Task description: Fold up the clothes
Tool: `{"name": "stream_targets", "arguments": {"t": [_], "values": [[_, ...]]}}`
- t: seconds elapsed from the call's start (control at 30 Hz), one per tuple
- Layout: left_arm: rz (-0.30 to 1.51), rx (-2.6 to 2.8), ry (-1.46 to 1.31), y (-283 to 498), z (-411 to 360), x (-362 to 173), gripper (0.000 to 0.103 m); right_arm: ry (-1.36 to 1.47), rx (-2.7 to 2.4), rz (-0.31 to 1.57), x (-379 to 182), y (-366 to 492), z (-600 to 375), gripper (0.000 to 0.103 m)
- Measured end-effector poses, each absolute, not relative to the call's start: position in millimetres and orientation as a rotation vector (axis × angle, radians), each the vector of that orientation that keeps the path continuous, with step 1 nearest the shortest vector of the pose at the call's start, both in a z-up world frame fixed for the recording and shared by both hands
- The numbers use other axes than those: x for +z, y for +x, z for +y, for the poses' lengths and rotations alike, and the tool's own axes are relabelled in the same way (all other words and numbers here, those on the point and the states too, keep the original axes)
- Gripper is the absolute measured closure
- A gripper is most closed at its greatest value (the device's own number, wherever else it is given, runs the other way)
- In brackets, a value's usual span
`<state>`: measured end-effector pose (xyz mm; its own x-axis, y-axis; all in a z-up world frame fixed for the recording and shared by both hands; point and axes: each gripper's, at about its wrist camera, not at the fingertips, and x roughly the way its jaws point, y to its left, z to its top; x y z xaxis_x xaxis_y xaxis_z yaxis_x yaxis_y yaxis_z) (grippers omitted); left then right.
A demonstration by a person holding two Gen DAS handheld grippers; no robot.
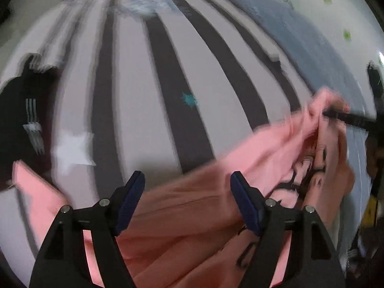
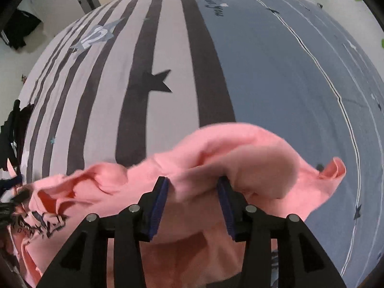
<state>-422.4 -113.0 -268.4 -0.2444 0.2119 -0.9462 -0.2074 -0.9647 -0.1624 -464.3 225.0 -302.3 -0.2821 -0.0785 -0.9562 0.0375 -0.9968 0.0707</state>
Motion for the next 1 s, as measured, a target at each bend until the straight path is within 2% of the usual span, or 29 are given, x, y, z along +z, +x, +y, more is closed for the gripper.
{"name": "stream_targets", "arguments": {"t": [0.07,0.1,0.13,0.2,0.23,0.3,0.43,0.73,0.87,1.0], "values": [[0.011,2.238,-1.726,-418.0,-102.5,-275.5,0.044,1.833,-2.459,-0.056,-305.2,-458.7,229.5,0.063],[0.038,2.235,-1.718,-415.2,-98.4,-278.5,0.054,1.832,-2.458,-0.06,-306.9,-455.8,231.8,0.063],[0.067,2.246,-1.713,-413.2,-95.6,-281.5,0.069,1.823,-2.462,-0.069,-308.2,-454.2,233.5,0.063],[0.093,2.277,-1.699,-411.2,-92.9,-285.2,0.081,1.788,-2.48,-0.1,-310.3,-453.6,235.6,0.064],[0.071,2.304,-1.681,-412.4,-94.1,-283.4,0.093,1.77,-2.489,-0.115,-311.3,-453.3,236.6,0.065],[0.021,2.356,-1.659,-416.7,-97.8,-278.3,0.102,1.734,-2.505,-0.146,-313.4,-452.7,238.7,0.071],[-0.067,2.531,-1.554,-437.5,-111.2,-251.6,0.103,1.669,-2.535,-0.214,-313.2,-454.3,243.4,0.09],[-0.146,2.857,-1.333,-519.9,-155.6,-171.6,0.103,1.389,-2.663,-0.205,-252.3,-504.9,243.2,0.097],[-0.221,2.931,-1.31,-582.0,-191.4,-167.4,0.103,1.328,-2.697,-0.228,-238.0,-561.3,249.3,0.099],[-0.315,2.869,-1.447,-631.4,-204.2,-200.7,0.101,1.435,-2.595,-0.211,-253.2,-598.2,233.6,0.098]]}}
